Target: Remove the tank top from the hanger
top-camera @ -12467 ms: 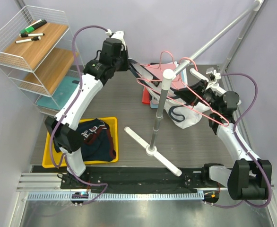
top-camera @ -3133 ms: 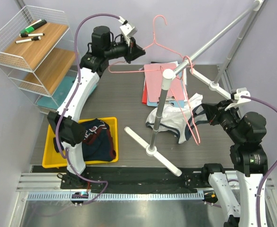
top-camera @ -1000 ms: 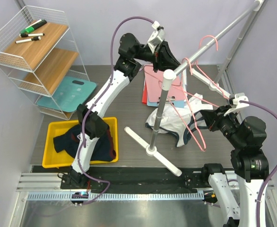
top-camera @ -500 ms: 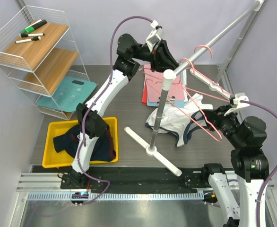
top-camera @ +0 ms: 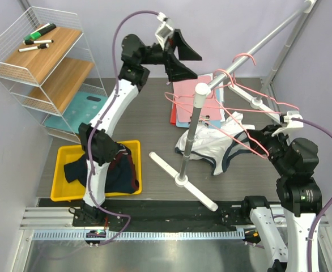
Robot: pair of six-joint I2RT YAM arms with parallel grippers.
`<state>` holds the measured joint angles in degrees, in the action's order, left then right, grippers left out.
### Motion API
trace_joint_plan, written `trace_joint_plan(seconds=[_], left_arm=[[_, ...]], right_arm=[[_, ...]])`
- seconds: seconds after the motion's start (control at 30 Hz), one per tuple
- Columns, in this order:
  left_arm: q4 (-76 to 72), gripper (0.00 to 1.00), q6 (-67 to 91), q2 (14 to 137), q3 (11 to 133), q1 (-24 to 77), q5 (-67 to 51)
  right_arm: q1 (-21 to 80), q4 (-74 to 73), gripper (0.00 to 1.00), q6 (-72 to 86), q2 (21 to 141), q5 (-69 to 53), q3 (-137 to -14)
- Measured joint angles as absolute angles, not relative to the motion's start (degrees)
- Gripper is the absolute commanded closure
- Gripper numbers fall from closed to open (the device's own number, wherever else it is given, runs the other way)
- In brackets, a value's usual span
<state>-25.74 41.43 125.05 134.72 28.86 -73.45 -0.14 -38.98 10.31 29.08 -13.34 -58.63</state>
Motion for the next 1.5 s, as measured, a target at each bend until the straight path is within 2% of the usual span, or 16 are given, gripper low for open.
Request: trace_joint_plan(seconds=[0.23,0.4,0.53,0.73,0.83,1.13,1.33,1.5], left_arm=[[-21.6,0.00,41.1,116.4,132.6,21.6,-68.9],[-17.6,0.00,40.6,106.9,126.9,17.3,-64.1],[-11.9,0.00,39.8,97.6,118.0,15.7,-58.2],[-9.2,0.00,40.4,81.7,100.1,18.8,-51.1],[-7.6,0.00,38.8,73.8,91.8,23.7,-48.6],[-1.8,0.00,33.7,58.9,78.5,41.8,-42.8],[-1.4,0.00,31.3,55.5,74.4,55.3,-40.3],[1.3,0.00,23.9,56.6,72.1,73.5,-32.0]], right_arm=[[-0.1,-38.7,0.99,13.3,32.6,-13.0,-58.6],[-0.1,-38.6,0.99,15.2,33.4,-12.0,-58.6],[-0.1,-39.0,0.99,17.6,33.4,-9.5,-58.6],[-0.1,-40.7,0.99,20.2,31.5,-4.6,-58.6],[-0.1,-42.1,0.99,21.1,30.0,-1.6,-58.8],[-0.1,-46.1,0.99,22.0,28.3,6.5,-65.7],[-0.1,-50.2,0.99,22.0,23.2,8.5,-70.2],[-0.1,-52.9,0.99,21.8,20.0,7.0,-75.3]])
